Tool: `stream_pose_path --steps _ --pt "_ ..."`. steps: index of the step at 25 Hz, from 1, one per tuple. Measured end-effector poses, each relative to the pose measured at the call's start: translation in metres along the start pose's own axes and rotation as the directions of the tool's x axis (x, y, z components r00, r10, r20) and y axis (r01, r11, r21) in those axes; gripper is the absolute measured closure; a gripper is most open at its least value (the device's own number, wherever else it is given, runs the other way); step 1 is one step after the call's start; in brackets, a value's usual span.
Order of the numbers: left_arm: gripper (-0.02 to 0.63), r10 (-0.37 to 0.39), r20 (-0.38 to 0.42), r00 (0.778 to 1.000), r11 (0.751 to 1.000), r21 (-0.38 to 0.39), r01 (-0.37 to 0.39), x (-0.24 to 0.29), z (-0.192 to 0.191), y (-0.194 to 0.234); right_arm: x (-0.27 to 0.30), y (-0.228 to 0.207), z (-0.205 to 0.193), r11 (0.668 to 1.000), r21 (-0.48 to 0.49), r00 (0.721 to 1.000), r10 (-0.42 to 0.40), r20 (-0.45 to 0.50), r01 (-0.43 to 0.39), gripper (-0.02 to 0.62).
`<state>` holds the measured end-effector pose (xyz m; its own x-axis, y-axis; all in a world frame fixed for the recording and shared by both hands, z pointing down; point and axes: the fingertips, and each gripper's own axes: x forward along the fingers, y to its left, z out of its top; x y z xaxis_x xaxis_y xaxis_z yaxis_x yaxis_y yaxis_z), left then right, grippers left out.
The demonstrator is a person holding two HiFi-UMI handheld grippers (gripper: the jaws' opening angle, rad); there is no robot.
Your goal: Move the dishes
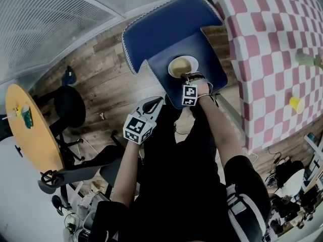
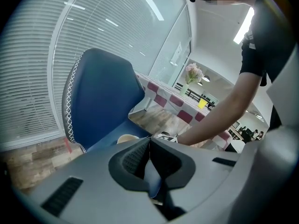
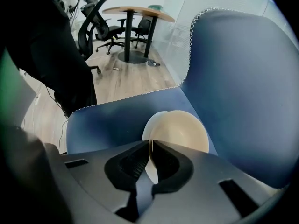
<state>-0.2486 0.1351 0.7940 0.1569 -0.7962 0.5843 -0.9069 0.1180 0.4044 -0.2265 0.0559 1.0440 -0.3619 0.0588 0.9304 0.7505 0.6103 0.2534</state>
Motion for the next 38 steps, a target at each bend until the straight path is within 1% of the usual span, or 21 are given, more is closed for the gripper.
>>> stream_pose_path --steps 5,9,15,18,22,27,31,38 --pt "0.583 -0.01 -0.007 1.0 1.0 0.002 0.01 -0.004 0.008 -0.004 -0.012 -0.011 0.005 1.0 0.009 1.0 -0.013 0.006 0.013 0.568" --pt "0.583 -0.021 -0.008 1.0 1.0 0.01 0.021 -0.009 0.021 -0.011 -0.027 -0.017 0.002 1.0 0.021 1.0 -0.018 -0.007 0.018 0.569" --pt "0.583 -0.035 -0.007 0.999 0.999 0.025 0.035 -0.022 0.041 -0.024 -0.057 -0.017 0.007 0.999 -0.03 1.0 -0.017 -0.01 0.016 0.568" --pt "0.583 -0.047 -0.014 0.999 0.998 0.031 0.047 -0.035 0.05 -0.035 -0.079 -0.017 0.012 0.999 -0.027 1.0 -0.019 -0.014 0.019 0.568" --pt "0.583 -0.06 -0.024 0.998 0.997 0.042 0.061 -0.051 0.068 -0.049 -0.116 -0.025 0.018 0.999 0.002 0.999 -0.043 -0.022 0.043 0.569" --pt "0.583 -0.103 -0.009 0.995 0.992 0.075 0.103 -0.069 0.097 -0.072 -0.163 -0.032 0.021 0.996 0.024 0.996 -0.081 -0.038 0.082 0.569" --pt "0.583 -0.12 -0.007 0.993 0.987 0.108 0.12 -0.074 0.109 -0.085 -0.193 -0.034 0.018 0.993 0.038 0.992 -0.113 -0.056 0.115 0.569" --pt "0.583 -0.148 -0.009 0.989 0.977 0.155 0.147 -0.082 0.133 -0.108 -0.25 -0.039 0.001 0.988 0.063 0.986 -0.135 -0.094 0.141 0.569"
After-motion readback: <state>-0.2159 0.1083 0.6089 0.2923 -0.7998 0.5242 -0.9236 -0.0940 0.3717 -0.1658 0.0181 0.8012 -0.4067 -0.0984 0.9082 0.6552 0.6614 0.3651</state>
